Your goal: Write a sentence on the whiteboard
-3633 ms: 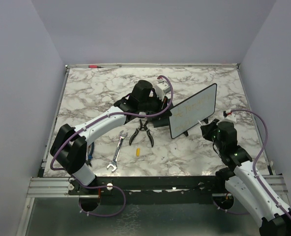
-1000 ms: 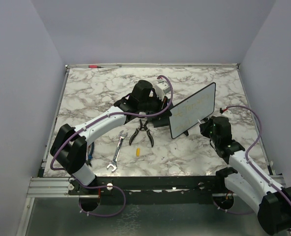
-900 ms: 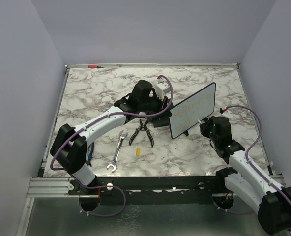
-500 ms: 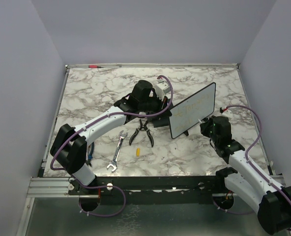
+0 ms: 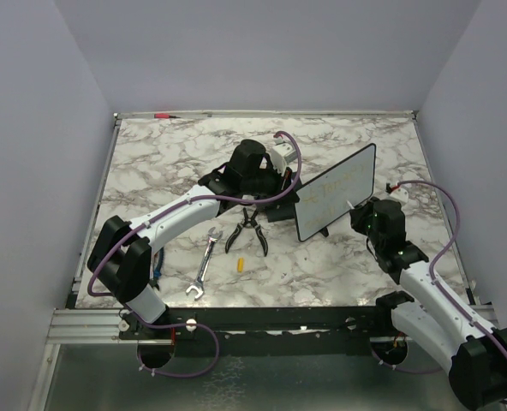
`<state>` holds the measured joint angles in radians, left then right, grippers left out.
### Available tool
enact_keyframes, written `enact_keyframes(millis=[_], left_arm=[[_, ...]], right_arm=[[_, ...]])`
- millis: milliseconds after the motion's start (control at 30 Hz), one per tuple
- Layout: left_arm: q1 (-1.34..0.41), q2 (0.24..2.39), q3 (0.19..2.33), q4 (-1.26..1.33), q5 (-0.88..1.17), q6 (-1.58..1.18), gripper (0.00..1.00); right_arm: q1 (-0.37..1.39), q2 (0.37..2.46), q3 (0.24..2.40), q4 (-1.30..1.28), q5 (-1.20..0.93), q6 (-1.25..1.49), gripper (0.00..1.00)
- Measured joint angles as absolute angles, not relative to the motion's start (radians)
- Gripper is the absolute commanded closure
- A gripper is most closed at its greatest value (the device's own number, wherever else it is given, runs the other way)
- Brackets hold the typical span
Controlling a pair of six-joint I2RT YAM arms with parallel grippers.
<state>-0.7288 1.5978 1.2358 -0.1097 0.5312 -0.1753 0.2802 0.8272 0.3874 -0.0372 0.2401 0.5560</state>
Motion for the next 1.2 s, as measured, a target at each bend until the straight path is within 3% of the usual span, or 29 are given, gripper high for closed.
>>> enact_keyframes(millis=[1200], left_arm=[[-0.728,1.598,1.236,-0.111,0.531,-0.179,1.0]], right_arm=[[0.28,0.812,0.41,-0.02,0.25,0.571,0.99]])
